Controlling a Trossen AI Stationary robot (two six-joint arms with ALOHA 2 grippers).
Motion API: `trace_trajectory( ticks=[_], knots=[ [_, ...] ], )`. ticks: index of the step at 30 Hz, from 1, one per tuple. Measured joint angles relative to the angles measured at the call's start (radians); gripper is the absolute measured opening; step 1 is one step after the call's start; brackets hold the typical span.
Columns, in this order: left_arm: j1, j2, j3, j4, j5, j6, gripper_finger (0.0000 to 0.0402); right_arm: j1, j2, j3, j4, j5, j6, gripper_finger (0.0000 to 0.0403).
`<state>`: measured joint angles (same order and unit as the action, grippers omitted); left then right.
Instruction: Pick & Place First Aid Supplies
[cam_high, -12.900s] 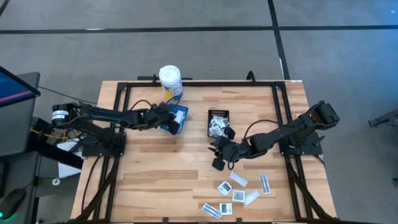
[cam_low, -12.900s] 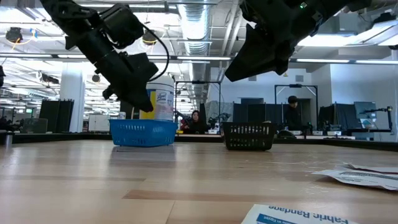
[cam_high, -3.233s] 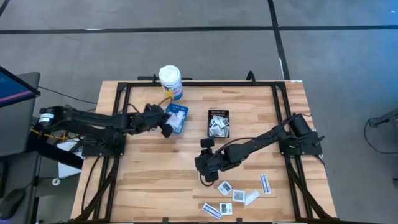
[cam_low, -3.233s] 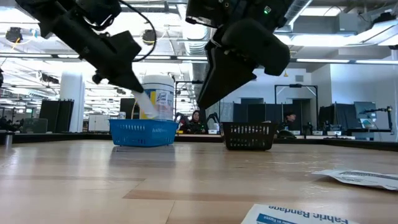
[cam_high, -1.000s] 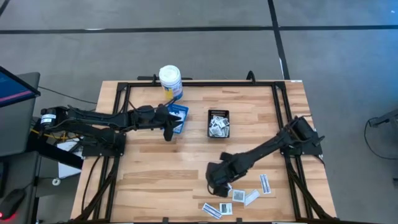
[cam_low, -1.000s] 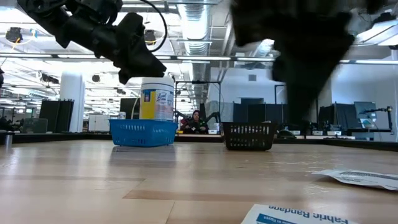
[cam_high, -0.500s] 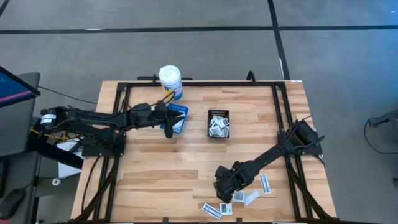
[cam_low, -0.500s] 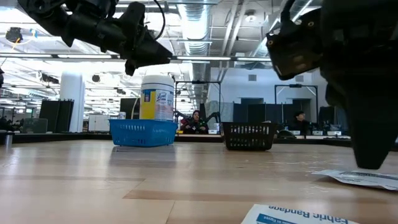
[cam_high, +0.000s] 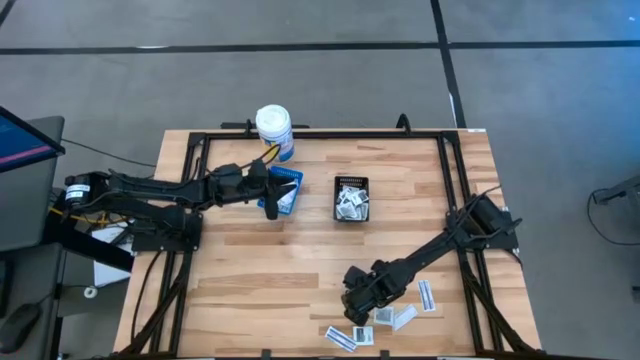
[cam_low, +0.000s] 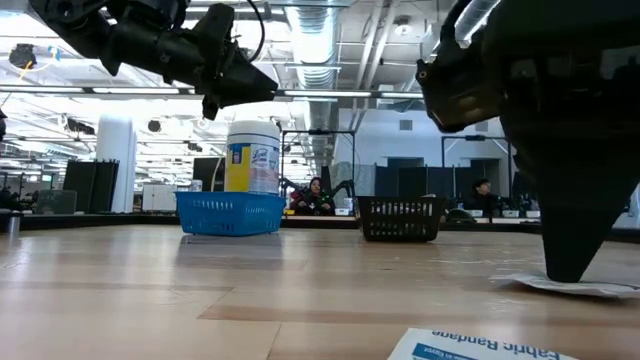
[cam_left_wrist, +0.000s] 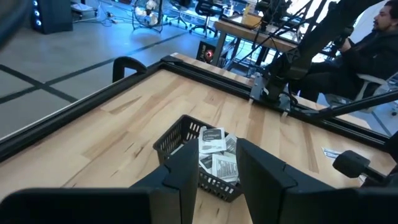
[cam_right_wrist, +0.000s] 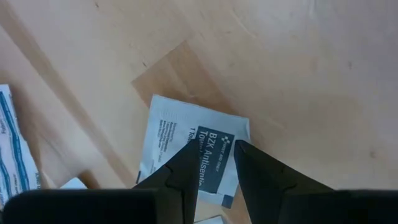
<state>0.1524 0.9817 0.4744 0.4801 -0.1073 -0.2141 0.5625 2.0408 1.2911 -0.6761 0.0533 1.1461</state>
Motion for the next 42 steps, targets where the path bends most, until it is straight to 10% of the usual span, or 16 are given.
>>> trace_trajectory(
  ticks=[13,29,42],
  knots=[
    [-0.023,0.000,0.000,-0.001,0.001,-0.003,0.0108,-0.028,0.000,-0.004,-0.027,0.118,-0.121,0.0011],
    [-0.068,0.007,-0.023,-0.008,0.001,-0.025,0.0108,-0.188,-0.043,0.250,-0.466,0.611,-0.398,0.0001],
    [-0.077,0.029,-0.029,-0.039,0.011,-0.125,0.0108,-0.221,-0.038,0.234,-0.376,0.206,-0.526,0.0068]
  ],
)
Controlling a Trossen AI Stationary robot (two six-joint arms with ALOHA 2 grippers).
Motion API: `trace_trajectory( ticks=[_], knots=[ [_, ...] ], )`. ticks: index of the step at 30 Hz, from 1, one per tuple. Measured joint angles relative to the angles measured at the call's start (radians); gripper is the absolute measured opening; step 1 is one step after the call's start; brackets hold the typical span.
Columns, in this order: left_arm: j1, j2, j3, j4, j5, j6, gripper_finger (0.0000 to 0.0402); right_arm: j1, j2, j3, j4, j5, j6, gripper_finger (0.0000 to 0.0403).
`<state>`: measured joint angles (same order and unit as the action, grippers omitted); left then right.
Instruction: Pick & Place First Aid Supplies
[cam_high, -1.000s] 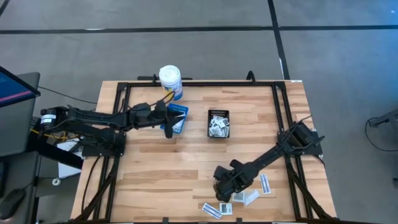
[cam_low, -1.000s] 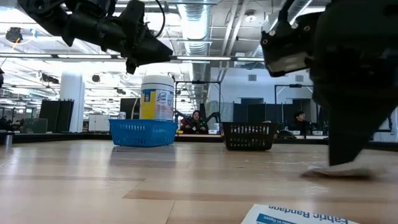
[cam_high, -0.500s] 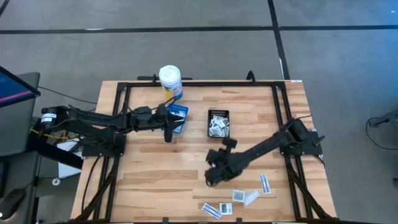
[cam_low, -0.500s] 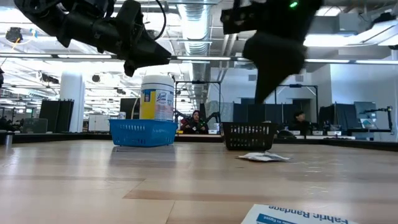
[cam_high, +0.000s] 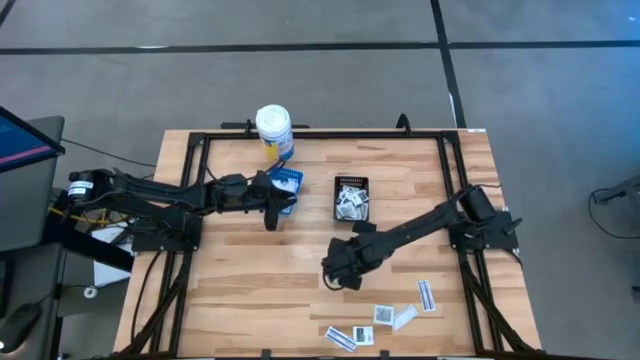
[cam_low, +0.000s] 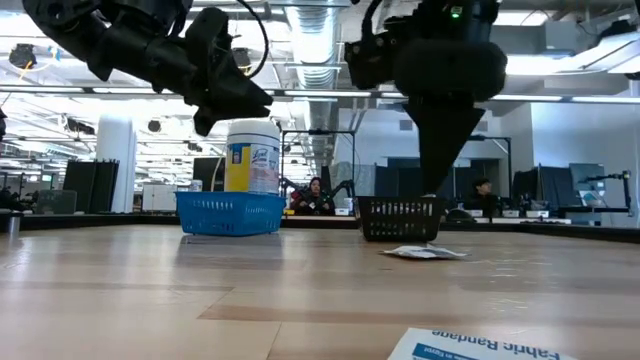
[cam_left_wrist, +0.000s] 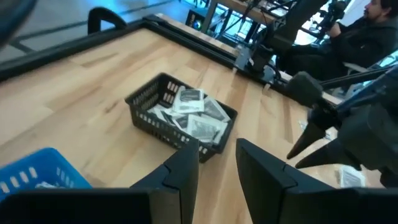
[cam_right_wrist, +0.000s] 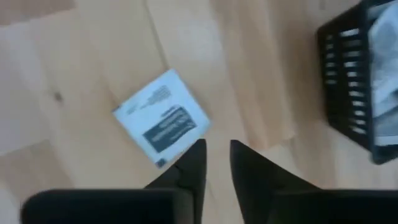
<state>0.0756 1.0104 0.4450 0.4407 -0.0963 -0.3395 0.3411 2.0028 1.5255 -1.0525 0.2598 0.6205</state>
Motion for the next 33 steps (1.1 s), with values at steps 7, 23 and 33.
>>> trace_trajectory(
  ticks=[7,23,33],
  knots=[
    [-0.058,0.000,0.000,-0.006,0.001,-0.009,0.0108,0.008,-0.001,-0.059,0.039,-0.071,-0.019,0.0109],
    [-0.082,0.000,0.000,-0.002,0.001,-0.009,0.0108,-0.048,-0.301,-0.537,0.671,-0.149,-0.002,0.0107],
    [-0.082,0.000,0.000,0.015,-0.007,-0.009,0.0108,-0.072,-0.255,-0.632,0.778,-0.207,0.110,0.0107]
  ],
)
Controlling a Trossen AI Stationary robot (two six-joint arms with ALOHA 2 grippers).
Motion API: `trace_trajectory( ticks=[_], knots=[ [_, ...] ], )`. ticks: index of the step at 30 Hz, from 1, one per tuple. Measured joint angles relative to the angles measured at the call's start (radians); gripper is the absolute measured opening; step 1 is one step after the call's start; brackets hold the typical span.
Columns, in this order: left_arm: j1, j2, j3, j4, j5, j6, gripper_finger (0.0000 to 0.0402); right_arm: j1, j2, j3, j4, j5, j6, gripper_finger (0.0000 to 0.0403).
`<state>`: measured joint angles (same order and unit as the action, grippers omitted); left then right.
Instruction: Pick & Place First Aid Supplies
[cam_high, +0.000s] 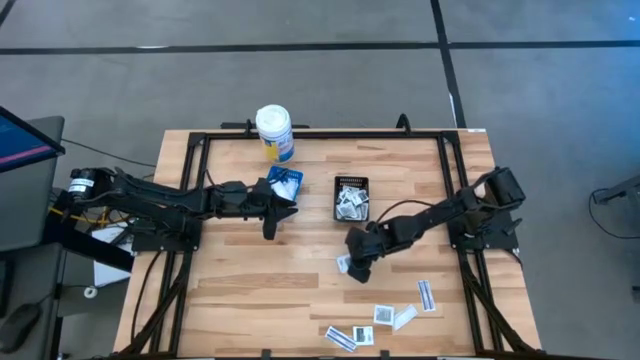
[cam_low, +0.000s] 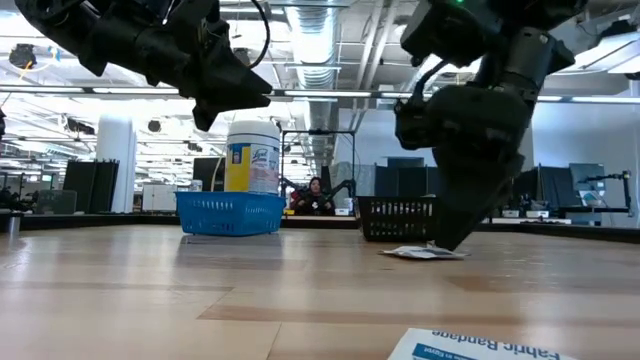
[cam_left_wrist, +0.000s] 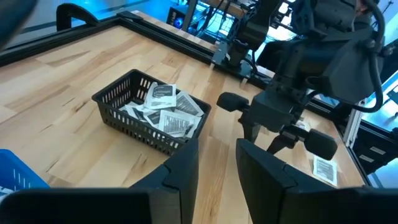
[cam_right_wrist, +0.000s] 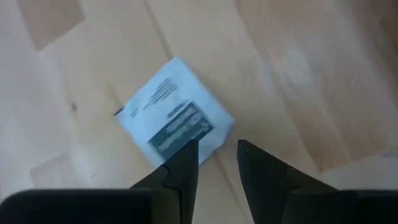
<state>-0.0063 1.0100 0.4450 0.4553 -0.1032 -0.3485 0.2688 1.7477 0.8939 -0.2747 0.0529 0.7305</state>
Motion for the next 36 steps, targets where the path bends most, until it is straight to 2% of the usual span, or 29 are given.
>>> trace_trajectory(
  ticks=[8,19,23,28,36],
  knots=[
    [0.000,0.000,0.000,0.002,0.000,0.000,0.0108,-0.023,0.016,0.001,0.032,0.035,0.004,0.0107],
    [0.000,0.000,0.000,-0.002,0.000,0.003,0.0108,-0.030,0.066,0.005,0.045,0.006,-0.025,0.0104],
    [0.000,0.000,0.000,-0.002,0.000,0.003,0.0108,-0.030,0.068,0.013,0.035,0.008,-0.065,0.0074],
    [0.000,0.000,0.000,-0.002,0.000,0.003,0.0108,-0.044,0.071,0.047,0.032,0.006,-0.083,0.0012],
    [0.000,0.000,0.000,-0.003,0.000,0.003,0.0108,-0.034,0.077,0.133,0.041,0.023,-0.178,0.0002]
  ],
)
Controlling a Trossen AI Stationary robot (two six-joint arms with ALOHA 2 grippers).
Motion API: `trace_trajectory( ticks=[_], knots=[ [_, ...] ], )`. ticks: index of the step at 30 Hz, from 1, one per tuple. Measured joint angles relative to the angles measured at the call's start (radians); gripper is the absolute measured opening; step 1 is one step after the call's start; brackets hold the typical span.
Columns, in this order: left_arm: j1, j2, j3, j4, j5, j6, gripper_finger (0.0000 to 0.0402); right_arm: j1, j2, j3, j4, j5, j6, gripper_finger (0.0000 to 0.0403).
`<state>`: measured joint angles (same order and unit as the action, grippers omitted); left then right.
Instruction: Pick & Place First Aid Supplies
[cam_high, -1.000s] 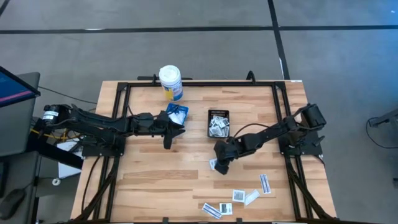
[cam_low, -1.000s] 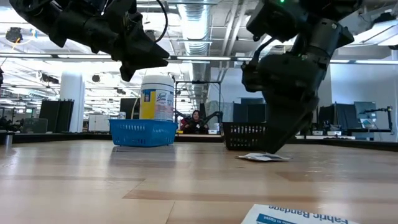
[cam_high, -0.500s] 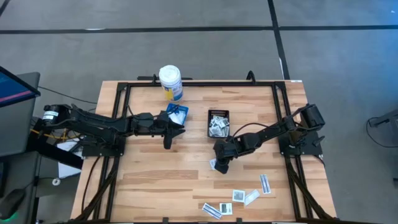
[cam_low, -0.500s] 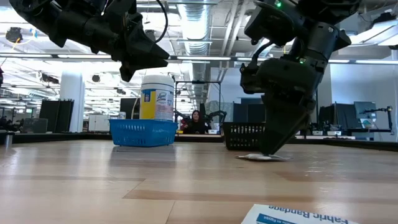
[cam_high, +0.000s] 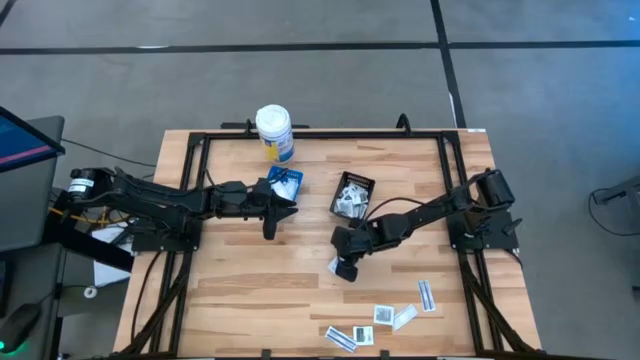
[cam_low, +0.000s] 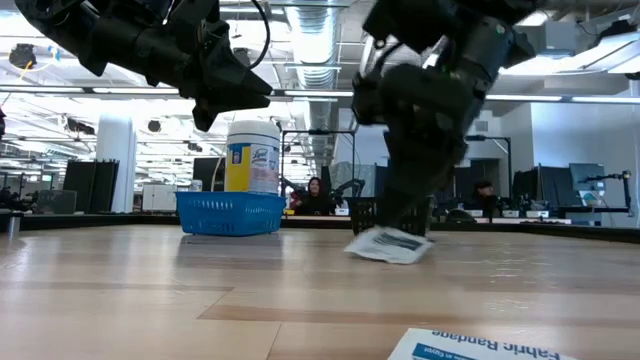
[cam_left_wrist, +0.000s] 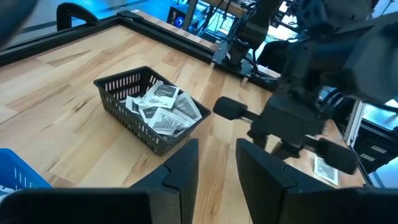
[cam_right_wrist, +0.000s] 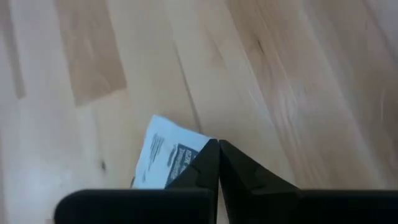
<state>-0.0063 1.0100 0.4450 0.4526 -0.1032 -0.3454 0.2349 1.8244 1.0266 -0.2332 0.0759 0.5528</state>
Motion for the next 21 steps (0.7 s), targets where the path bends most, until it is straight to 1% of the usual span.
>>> trace_trajectory(
  ticks=[5,9,12,14,19,21],
  knots=[
    [0.000,0.000,0.000,0.000,0.000,0.000,0.0108,0.009,-0.002,0.070,-0.067,0.025,-0.039,0.0002],
    [0.000,0.000,0.000,0.000,0.000,0.000,0.0108,0.028,-0.002,0.124,-0.188,0.129,-0.041,0.0002],
    [0.000,0.000,0.000,0.000,0.000,0.000,0.0108,0.031,-0.003,0.157,-0.298,0.245,-0.035,0.0001],
    [0.000,0.000,0.000,0.000,0.000,0.000,0.0108,0.030,-0.007,0.180,-0.355,0.342,-0.032,0.0001],
    [0.000,0.000,0.000,-0.001,0.000,0.000,0.0108,0.028,-0.049,0.241,-0.466,0.560,-0.033,0.0001],
    [0.000,0.000,0.000,-0.001,0.000,0.000,0.0108,0.020,-0.071,0.253,-0.499,0.664,-0.032,0.0000]
  ],
)
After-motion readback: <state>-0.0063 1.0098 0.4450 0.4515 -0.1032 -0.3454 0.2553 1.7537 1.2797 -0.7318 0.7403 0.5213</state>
